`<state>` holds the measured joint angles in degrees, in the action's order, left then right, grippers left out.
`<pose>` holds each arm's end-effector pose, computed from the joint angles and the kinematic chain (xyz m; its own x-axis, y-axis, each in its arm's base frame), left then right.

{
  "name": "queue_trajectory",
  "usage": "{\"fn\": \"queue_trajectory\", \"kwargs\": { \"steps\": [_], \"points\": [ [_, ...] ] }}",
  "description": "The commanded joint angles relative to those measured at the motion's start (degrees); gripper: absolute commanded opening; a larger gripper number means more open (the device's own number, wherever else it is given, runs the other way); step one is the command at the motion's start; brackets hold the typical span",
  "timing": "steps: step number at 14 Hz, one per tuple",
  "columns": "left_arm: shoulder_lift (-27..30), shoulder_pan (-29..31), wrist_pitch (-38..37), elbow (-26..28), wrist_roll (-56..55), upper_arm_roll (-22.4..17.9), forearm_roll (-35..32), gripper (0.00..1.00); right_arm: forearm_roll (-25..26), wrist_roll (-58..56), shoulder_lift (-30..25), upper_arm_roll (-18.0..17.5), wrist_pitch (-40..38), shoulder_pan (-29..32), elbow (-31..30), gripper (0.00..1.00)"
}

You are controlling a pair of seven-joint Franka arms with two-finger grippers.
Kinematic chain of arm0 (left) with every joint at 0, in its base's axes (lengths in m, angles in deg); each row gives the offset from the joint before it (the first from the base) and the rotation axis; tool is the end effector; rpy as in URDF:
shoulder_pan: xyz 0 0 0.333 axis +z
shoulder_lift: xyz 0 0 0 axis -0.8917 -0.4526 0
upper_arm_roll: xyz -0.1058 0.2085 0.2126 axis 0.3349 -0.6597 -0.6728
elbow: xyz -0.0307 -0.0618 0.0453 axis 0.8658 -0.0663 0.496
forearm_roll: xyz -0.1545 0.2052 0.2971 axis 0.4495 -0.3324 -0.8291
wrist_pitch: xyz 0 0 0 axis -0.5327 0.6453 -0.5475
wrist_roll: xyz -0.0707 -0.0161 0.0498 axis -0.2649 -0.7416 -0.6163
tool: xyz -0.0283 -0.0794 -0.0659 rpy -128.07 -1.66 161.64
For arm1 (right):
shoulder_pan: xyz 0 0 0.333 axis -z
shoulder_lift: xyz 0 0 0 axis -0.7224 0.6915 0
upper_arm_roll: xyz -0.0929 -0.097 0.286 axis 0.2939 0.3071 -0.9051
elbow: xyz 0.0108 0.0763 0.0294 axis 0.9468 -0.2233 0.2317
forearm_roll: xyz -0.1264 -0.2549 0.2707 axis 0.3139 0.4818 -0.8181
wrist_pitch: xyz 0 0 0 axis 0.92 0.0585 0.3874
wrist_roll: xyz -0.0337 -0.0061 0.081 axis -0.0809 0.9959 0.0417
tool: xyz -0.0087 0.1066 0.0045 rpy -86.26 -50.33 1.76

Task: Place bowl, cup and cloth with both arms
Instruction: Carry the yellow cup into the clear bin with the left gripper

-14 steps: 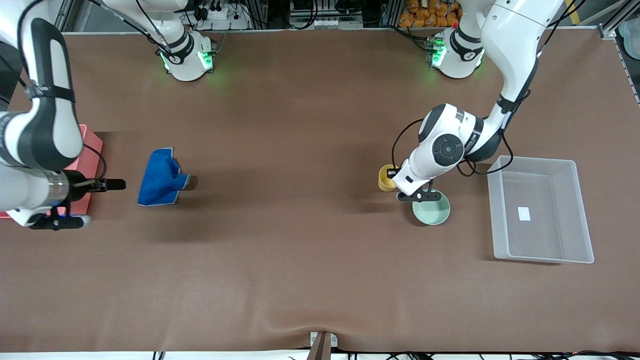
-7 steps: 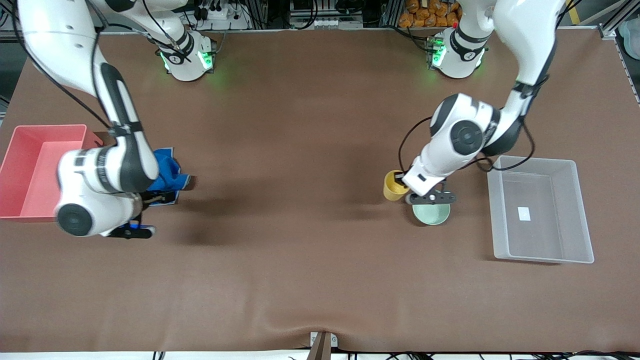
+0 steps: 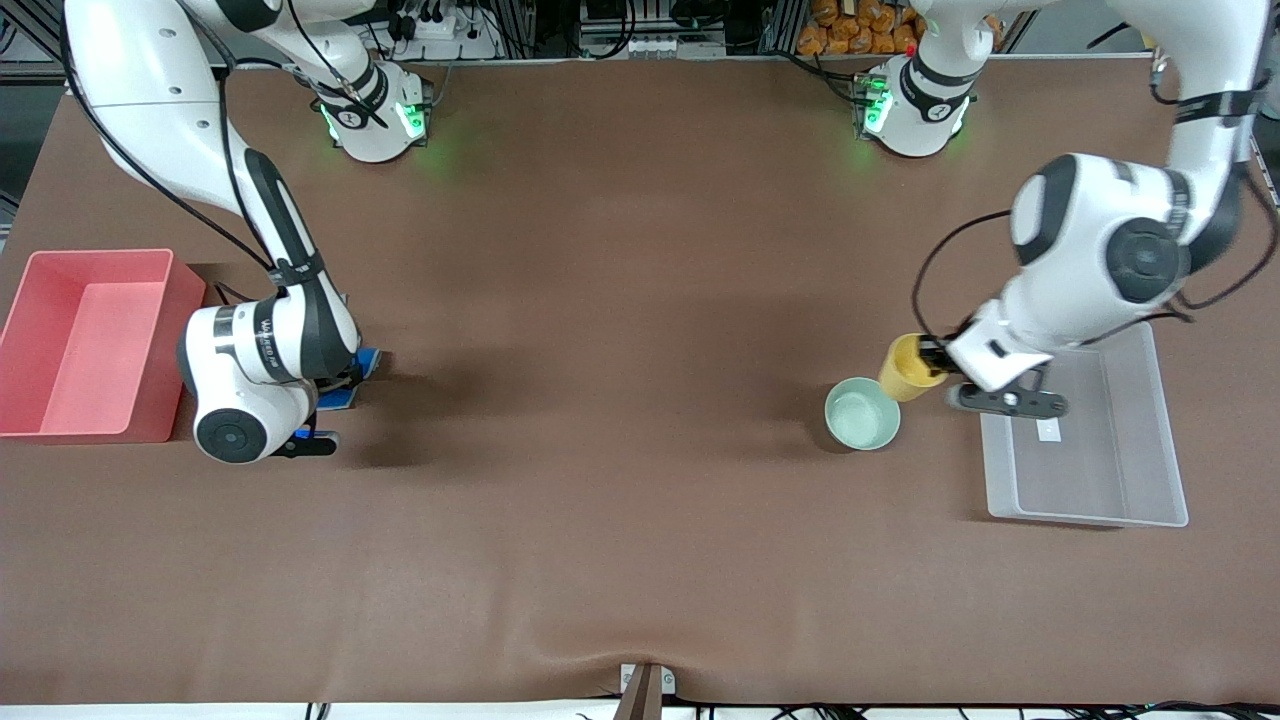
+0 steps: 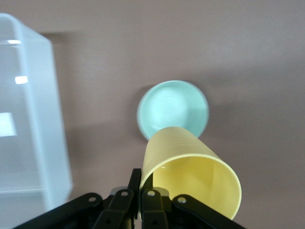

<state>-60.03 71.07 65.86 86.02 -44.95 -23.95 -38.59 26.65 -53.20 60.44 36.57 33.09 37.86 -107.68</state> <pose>0.5926 -0.0984 0.3950 0.9867 -0.1502 -0.0623 -0.1455 -0.9866 0.0736 0.6053 0.0410 0.2134 0.8492 -0.0766 -0.5226 0.0518 -0.9726 0.2267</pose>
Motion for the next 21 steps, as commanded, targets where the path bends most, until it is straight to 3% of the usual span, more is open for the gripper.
{"fn": "queue_trajectory", "kwargs": {
  "steps": [1,6,10,15,16,17,19,20,21],
  "points": [
    [-0.3,5.4,-2.2,-1.0,8.3,0.6,-1.0,0.00,0.8,2.0,0.5,0.1,1.5,-0.8,-0.4,1.00],
    [-4.7,14.6,-1.6,-3.0,24.9,0.0,-1.9,0.00,0.6,7.5,2.9,0.0,5.7,-2.1,-0.5,1.00],
    [-8.8,17.0,-1.2,-5.5,26.4,0.0,-10.8,0.00,0.6,8.7,3.0,0.1,5.9,-2.6,-1.0,1.00],
    [-13.2,21.0,-1.2,-6.2,31.9,0.0,-10.9,0.00,0.6,10.4,2.5,0.1,5.7,-3.5,-4.2,0.79],
    [-14.2,21.2,-1.2,-6.1,33.2,0.0,-10.7,0.00,0.6,11.1,2.6,0.1,5.7,-3.6,-4.3,0.73],
    [-15.4,21.7,-1.1,-6.2,33.4,0.0,-10.7,0.00,0.6,11.1,2.6,0.1,5.5,-3.5,-4.3,0.59],
    [-16.7,22.4,-0.9,-5.9,33.8,0.0,-10.7,0.00,0.6,11.1,2.4,0.1,5.2,-3.1,-4.2,0.13],
    [-17.2,22.4,-0.9,-5.8,33.9,0.0,-10.7,0.00,0.6,10.8,2.3,0.1,4.9,-2.6,-4.1,0.00],
    [-17.7,22.3,-0.8,-5.8,33.9,0.0,-10.7,0.00,0.6,10.7,2.3,0.1,4.9,-2.5,-4.0,0.00]
  ]
}}
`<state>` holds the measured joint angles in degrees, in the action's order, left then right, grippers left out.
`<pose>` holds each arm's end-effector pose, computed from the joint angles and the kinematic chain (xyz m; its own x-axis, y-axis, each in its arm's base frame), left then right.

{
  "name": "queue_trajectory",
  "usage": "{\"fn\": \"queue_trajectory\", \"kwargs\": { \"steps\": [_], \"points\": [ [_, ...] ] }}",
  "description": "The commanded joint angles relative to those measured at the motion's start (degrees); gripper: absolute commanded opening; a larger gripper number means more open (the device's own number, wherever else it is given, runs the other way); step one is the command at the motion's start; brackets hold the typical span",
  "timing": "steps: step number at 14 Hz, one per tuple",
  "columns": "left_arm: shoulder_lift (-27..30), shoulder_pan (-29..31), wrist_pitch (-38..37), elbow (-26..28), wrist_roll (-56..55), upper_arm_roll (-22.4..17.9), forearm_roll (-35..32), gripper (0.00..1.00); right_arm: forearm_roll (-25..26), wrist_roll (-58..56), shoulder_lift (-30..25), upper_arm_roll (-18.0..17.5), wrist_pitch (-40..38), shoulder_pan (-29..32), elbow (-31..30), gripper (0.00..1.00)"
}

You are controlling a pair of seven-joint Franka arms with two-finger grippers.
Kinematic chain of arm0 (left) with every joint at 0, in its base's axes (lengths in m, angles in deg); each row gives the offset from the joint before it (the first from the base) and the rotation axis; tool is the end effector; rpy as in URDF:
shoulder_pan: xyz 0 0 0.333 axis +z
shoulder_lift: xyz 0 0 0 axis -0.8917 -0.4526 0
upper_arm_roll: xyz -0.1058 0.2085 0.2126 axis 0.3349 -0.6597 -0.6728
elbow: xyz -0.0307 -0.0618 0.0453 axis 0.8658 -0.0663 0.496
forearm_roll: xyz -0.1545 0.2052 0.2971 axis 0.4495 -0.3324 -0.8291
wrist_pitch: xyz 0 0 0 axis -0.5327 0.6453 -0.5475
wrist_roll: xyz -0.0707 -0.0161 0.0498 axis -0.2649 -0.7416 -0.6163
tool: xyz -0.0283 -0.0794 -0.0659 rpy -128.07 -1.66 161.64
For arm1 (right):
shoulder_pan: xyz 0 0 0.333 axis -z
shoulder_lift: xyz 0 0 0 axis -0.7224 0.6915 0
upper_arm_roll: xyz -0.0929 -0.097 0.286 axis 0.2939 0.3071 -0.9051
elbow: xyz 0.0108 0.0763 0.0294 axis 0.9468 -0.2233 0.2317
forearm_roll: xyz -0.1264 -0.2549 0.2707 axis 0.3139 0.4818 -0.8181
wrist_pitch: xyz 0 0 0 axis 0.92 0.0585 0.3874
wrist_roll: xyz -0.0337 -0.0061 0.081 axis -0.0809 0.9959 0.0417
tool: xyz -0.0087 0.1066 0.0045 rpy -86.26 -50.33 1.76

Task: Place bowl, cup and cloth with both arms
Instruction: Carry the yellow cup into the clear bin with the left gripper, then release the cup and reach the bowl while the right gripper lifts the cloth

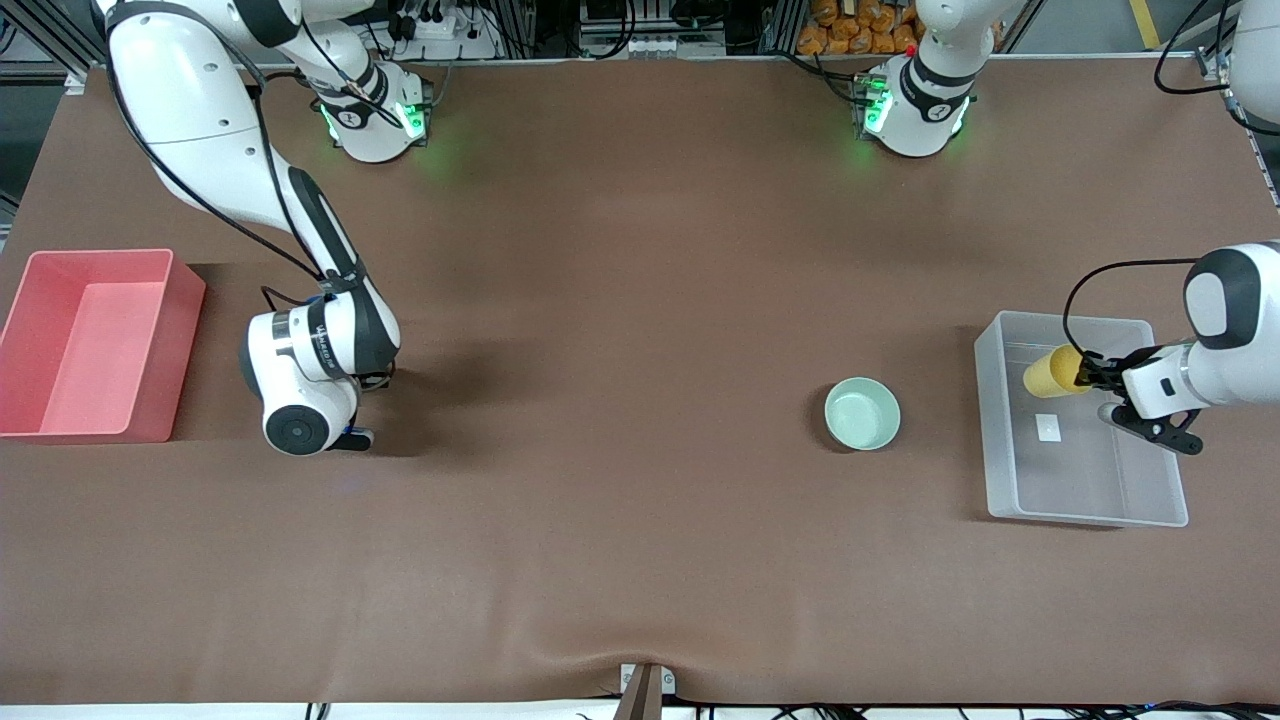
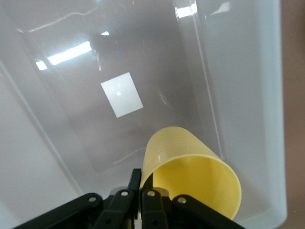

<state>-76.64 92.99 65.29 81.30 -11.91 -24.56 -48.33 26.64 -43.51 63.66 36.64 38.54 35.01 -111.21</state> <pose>0.6018 0.1534 0.2578 0.8896 -0.4082 -0.2049 -0.3819 -0.9108 0.1567 0.5860 0.0682 0.1598 0.8465 -0.1875 -0.4983 -0.0280 -0.9503 0.3100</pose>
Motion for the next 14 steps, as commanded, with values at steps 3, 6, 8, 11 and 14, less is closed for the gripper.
{"fn": "queue_trajectory", "kwargs": {
  "steps": [3,6,8,11,14],
  "points": [
    [-2.0,0.4,0.2,-1.2,0.8,0.7,-1.1,0.31,0.7,1.4,-1.4,0.1,-0.7,0.3,-0.2,0.00],
    [-1.7,0.1,0.3,-1.5,0.8,0.7,-1.2,1.00,0.7,0.6,-2.8,0.3,-3.2,1.0,2.0,0.00],
    [-0.6,0.1,-0.6,-2.6,0.1,1.3,-0.4,1.00,0.8,-0.3,-5.3,0.3,-5.0,3.1,3.5,0.00],
    [1.6,-0.1,-6.2,-5.9,-4.4,4.8,1.2,1.00,0.7,-2.0,-10.5,0.3,-5.7,4.7,4.0,0.00],
    [3.4,-0.1,-8.7,-7.3,-18.4,9.1,1.8,1.00,0.6,-3.4,-16.2,0.3,-6.6,7.1,4.1,0.00]
  ]
}}
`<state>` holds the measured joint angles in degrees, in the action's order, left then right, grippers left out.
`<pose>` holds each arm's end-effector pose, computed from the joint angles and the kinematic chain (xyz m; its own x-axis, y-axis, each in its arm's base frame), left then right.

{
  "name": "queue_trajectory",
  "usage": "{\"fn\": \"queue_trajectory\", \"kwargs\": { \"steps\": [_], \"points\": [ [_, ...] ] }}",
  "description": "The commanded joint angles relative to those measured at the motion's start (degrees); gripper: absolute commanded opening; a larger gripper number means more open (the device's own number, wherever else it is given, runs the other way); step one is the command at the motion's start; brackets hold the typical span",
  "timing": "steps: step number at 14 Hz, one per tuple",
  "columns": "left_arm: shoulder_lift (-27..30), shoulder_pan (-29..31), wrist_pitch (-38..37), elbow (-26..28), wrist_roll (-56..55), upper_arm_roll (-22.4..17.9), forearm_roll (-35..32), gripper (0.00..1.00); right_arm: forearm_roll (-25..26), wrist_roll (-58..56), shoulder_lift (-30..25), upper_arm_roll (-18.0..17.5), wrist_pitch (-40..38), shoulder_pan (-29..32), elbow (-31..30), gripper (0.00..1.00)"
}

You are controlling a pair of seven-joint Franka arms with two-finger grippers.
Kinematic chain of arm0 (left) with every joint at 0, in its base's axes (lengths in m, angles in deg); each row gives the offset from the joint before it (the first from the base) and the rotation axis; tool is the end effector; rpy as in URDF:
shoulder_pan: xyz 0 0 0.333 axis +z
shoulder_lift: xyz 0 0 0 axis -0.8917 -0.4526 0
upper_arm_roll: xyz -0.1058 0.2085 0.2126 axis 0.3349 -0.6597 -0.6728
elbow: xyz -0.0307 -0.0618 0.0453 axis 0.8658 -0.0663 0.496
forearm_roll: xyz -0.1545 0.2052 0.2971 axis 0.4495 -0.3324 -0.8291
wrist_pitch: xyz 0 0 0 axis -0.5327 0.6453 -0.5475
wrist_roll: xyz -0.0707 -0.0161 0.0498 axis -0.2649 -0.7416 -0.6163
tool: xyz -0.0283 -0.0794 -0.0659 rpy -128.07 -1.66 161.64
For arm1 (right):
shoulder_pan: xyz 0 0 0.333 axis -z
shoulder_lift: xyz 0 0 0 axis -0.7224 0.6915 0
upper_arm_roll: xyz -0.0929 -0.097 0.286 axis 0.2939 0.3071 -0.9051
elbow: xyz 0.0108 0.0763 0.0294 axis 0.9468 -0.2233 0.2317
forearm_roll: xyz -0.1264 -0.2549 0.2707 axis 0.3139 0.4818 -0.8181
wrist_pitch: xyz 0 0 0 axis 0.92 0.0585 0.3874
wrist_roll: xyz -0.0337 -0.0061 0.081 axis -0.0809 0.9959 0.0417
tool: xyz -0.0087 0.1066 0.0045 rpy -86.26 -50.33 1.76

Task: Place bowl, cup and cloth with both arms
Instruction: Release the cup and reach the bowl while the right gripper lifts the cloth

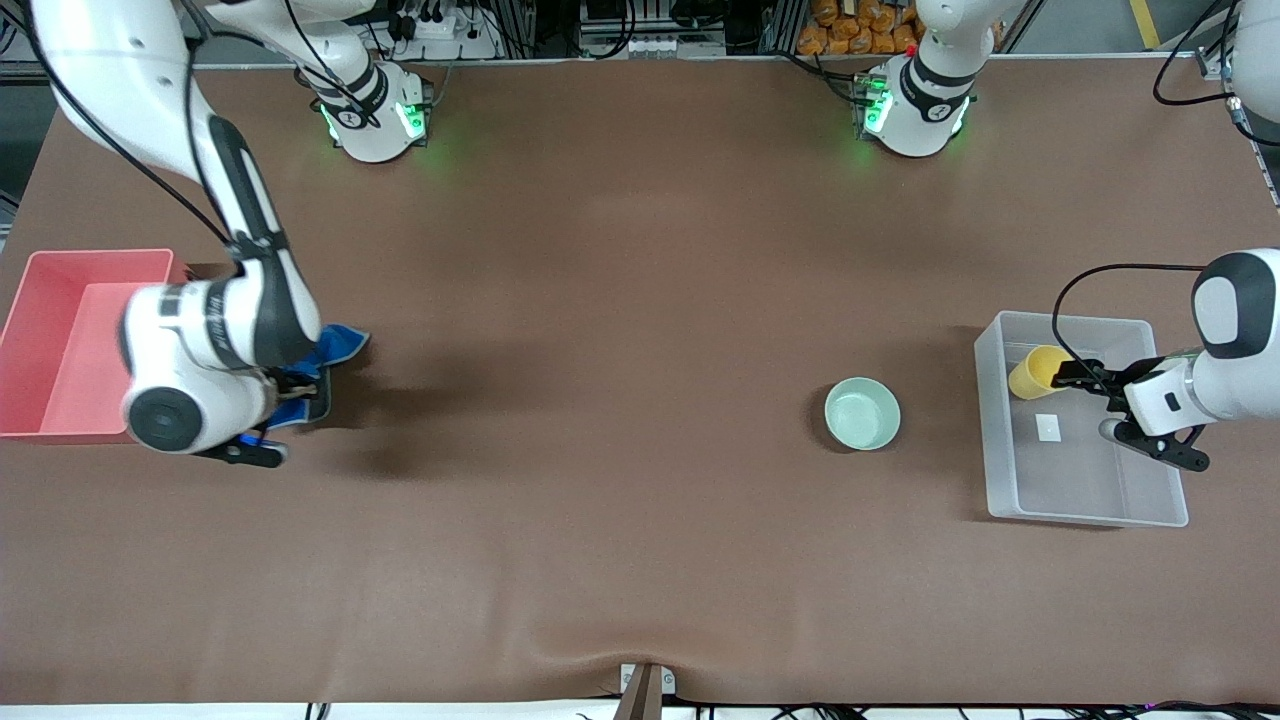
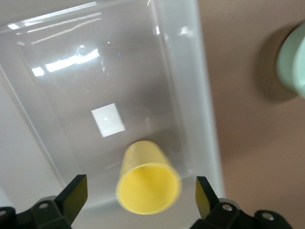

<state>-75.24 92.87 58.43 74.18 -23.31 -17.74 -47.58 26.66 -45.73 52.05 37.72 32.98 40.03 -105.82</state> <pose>0.6356 0.0983 0.3277 0.9358 -0.3064 -0.1741 -0.2855 -0.9488 0.1354 0.6260 0.0086 0.3165 0.9097 -0.2458 -0.3348 -0.1600 -0.9513 0.2637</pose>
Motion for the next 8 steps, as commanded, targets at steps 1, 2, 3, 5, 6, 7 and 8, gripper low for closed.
{"fn": "queue_trajectory", "kwargs": {
  "steps": [1,2,3,5,6,7,8],
  "points": [
    [2.4,0.0,-2.0,-0.1,-12.0,3.2,1.1,1.00,0.5,-2.5,-6.5,-0.8,-3.2,3.2,-0.6,0.00],
    [2.4,0.0,-2.1,0.0,-16.3,4.9,1.2,1.00,0.5,-4.6,-8.1,-0.8,-6.2,4.5,0.8,0.00],
    [2.1,-0.1,-2.1,-0.1,-20.5,6.4,1.4,1.00,0.5,-6.4,-9.0,-0.8,-9.9,5.9,2.9,0.00],
    [1.0,-1.2,-1.5,0.1,-25.2,8.2,1.3,1.00,0.8,-9.8,-10.1,-0.7,-18.2,7.4,8.4,0.00],
    [-0.6,-2.3,-0.6,-0.1,-26.8,8.2,1.3,1.00,1.0,-11.1,-11.2,-0.7,-21.4,8.5,10.5,0.00],
    [-1.6,-3.8,2.3,-0.2,-29.5,8.2,0.7,1.00,1.0,-13.0,-12.9,-0.7,-23.0,9.8,11.1,0.00],
    [-1.9,-4.7,4.0,-0.1,-30.3,8.1,0.5,1.00,1.0,-15.0,-14.9,-0.6,-23.6,11.0,11.1,0.00]
  ]
}}
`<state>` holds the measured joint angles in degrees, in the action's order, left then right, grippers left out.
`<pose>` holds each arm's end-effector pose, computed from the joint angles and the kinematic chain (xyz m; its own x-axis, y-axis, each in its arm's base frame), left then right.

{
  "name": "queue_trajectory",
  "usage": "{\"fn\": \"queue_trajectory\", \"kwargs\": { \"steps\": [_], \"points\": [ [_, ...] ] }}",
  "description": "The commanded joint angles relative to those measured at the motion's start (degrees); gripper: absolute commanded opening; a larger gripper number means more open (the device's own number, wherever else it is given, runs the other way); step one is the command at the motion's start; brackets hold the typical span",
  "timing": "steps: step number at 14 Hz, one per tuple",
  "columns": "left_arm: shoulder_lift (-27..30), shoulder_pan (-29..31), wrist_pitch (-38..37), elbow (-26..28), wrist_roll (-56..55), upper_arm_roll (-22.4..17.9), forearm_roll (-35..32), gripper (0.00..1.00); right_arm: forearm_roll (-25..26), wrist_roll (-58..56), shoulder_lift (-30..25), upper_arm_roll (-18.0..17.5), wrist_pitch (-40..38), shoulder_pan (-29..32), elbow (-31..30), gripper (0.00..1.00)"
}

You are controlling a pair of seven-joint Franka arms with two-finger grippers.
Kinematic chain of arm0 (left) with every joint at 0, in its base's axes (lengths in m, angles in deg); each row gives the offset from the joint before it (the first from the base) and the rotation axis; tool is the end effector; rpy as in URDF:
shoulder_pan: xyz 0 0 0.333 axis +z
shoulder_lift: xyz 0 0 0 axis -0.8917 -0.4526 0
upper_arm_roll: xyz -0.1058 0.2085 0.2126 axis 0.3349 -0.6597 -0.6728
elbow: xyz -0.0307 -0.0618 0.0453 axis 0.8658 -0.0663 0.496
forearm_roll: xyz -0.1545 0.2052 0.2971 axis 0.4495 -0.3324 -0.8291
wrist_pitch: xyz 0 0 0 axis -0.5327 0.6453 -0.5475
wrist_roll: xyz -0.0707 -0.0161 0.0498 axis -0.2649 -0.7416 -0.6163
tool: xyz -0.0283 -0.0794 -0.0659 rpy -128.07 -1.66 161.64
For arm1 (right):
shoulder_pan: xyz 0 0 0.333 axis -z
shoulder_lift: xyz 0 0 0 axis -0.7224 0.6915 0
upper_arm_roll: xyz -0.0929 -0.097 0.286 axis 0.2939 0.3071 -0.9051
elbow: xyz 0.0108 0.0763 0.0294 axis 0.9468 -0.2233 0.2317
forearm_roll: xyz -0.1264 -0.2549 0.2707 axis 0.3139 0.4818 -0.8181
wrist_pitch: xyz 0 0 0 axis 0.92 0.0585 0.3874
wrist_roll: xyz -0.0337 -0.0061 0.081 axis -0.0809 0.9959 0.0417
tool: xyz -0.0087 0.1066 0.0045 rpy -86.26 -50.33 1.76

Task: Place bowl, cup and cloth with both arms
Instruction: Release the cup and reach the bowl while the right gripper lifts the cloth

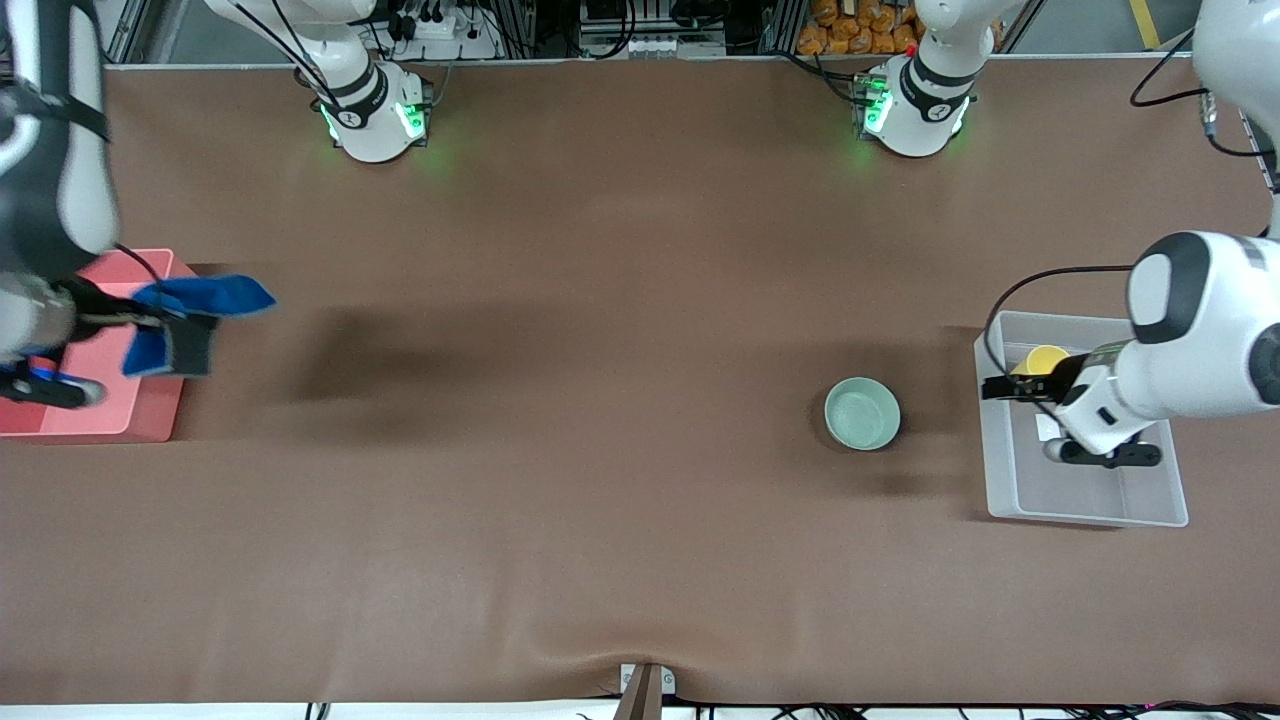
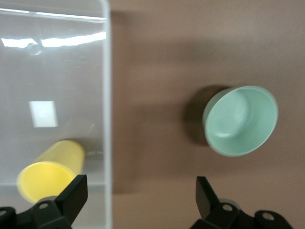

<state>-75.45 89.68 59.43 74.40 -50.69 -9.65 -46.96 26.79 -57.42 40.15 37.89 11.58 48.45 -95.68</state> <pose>0.6439 -0.0187 0.3427 0.9830 -0.0198 -0.1823 0.0009 -0.9936 0.1126 0.5876 -0.0850 0.5049 0.8999 -0.2367 -0.3661 -0.1745 -0.9651 0.1951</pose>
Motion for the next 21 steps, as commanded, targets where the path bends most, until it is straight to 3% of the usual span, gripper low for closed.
{"fn": "queue_trajectory", "kwargs": {
  "steps": [1,3,7,12,17,21],
  "points": [
    [-2.0,-2.2,3.4,-0.4,-3.6,0.1,-0.1,1.00,1.0,-6.1,-4.8,-0.9,-3.0,3.9,0.9,0.00],
    [-2.8,-4.8,4.4,-0.4,-4.7,0.0,0.3,1.00,2.5,-11.6,-6.2,-0.8,-4.5,6.2,0.9,0.00],
    [-6.3,-7.2,7.7,-0.3,-6.0,-0.5,-0.3,1.00,10.1,-20.5,-6.5,-0.9,-6.6,9.0,0.3,0.00],
    [-9.9,-7.3,10.3,1.2,-5.5,-0.5,-5.1,1.00,14.9,-29.0,-5.0,-0.9,-1.8,13.2,-2.8,0.00],
    [-11.9,-8.0,11.1,1.2,-6.2,-0.5,-6.0,0.63,14.7,-37.2,-2.3,-1.0,7.6,18.7,-5.9,0.00],
    [-13.1,-8.1,11.6,1.1,-6.2,-0.5,-6.0,0.49,14.3,-47.0,1.1,-1.0,14.1,24.6,-6.0,0.00]
  ]
}}
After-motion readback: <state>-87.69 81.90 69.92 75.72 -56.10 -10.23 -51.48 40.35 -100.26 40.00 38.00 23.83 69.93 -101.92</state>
